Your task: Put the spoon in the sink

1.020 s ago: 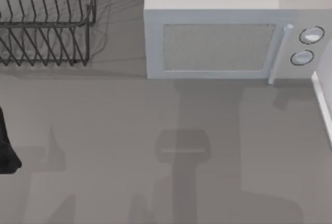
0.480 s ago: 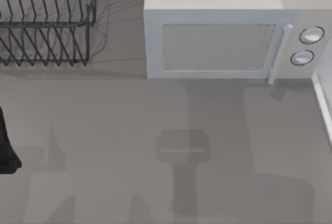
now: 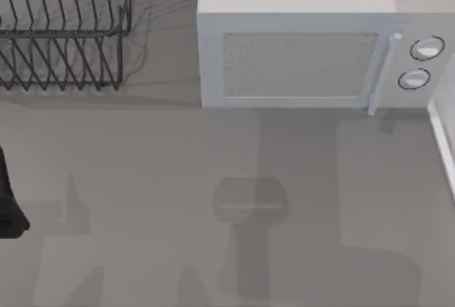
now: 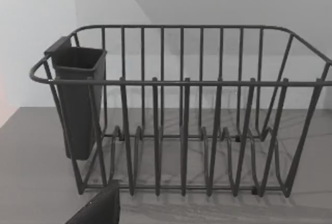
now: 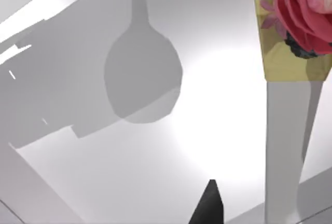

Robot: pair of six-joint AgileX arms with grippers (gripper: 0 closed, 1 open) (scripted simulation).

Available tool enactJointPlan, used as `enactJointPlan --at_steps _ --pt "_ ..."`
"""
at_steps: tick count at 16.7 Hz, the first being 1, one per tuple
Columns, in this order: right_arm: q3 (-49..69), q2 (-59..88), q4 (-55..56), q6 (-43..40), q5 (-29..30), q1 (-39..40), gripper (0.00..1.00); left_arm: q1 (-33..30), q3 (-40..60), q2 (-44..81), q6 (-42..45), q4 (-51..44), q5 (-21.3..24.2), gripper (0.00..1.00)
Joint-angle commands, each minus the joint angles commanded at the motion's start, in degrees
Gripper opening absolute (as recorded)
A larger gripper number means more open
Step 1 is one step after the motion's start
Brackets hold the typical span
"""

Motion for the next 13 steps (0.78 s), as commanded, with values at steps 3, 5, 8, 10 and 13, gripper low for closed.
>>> enactJointPlan --at_steps 3,5,8,10,13 --pt "-10.62 -2.85 6.38 -0.21 -0.01 0.37 0.00 0.00 0.00 0.00 0.00 0.00 0.00 1.00" --pt "-15.22 -4.24 9.83 -0.31 -0.04 0.49 0.00 0.00 0.00 0.00 0.00 0.00 0.00 1.00" --pt "-17.62 -5.03 11.84 -0.25 -0.08 0.47 0.00 0.00 0.00 0.00 0.00 0.00 0.00 1.00" --pt "-17.62 -5.03 11.84 -0.25 -0.08 0.47 0.00 0.00 0.00 0.00 0.00 0.00 0.00 1.00" --pt "-17.62 -5.03 11.84 -0.25 -0.08 0.47 0.15 0.00 0.00 0.00 0.00 0.00 0.00 1.00"
